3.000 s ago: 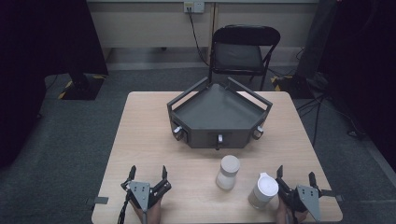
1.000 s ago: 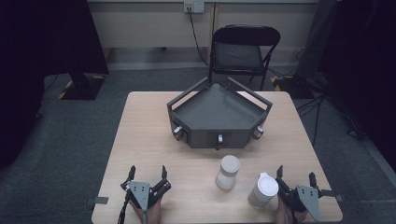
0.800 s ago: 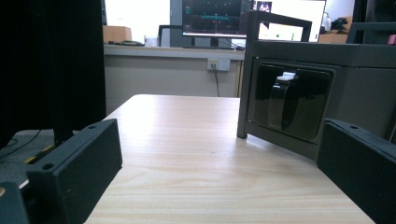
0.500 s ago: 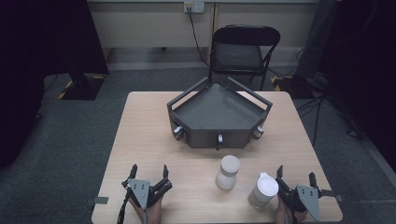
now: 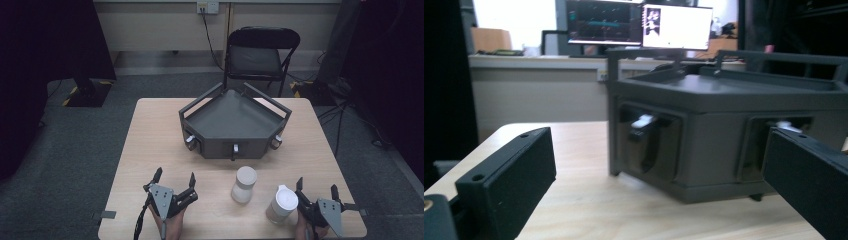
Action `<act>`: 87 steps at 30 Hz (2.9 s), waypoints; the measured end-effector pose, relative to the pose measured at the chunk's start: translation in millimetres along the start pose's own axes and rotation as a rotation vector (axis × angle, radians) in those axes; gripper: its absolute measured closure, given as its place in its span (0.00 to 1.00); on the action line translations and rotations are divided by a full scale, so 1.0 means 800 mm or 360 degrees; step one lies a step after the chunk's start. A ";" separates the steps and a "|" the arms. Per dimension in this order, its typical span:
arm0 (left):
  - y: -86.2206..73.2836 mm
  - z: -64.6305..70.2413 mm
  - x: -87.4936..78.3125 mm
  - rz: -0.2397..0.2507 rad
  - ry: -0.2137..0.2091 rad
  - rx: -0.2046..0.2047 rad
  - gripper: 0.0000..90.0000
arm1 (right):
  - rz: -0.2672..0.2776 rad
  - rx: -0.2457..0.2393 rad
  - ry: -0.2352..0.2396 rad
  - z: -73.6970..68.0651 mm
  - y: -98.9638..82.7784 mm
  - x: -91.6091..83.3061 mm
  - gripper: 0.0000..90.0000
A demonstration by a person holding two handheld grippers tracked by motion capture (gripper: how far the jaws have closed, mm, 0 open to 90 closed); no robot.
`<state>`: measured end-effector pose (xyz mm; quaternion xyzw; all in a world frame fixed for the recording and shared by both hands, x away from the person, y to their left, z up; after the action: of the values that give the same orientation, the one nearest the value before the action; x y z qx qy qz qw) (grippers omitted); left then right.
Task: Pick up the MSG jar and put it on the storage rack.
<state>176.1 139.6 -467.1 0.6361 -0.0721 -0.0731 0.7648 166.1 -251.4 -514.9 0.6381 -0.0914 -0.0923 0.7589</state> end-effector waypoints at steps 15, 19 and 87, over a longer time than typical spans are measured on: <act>0.019 0.040 0.019 -0.0022 -0.0258 -0.0025 0.01 | -0.0001 0.0000 -0.0004 0.000 0.000 0.000 0.00; 0.019 0.052 0.023 -0.0041 -0.0324 -0.0022 0.01 | -0.0001 0.0000 -0.0004 0.000 0.000 0.000 0.00; -0.033 0.115 0.068 -0.0276 -0.0603 -0.0019 0.38 | 0.0000 0.0000 -0.0003 0.000 0.000 0.000 0.00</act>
<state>210.3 35.4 -475.7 0.6103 -0.1592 -0.2573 0.7321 166.1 -251.1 -515.0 0.6380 -0.0921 -0.0928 0.7588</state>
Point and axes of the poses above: each handheld gripper's, and its own axes: x roughly forward along the jaws, y roughly out of its top, z roughly to its right, the point moved 3 cm from there along x, roughly forward along the jaws, and after that the axes turned 9 degrees about -x, right-handed, at the moved point
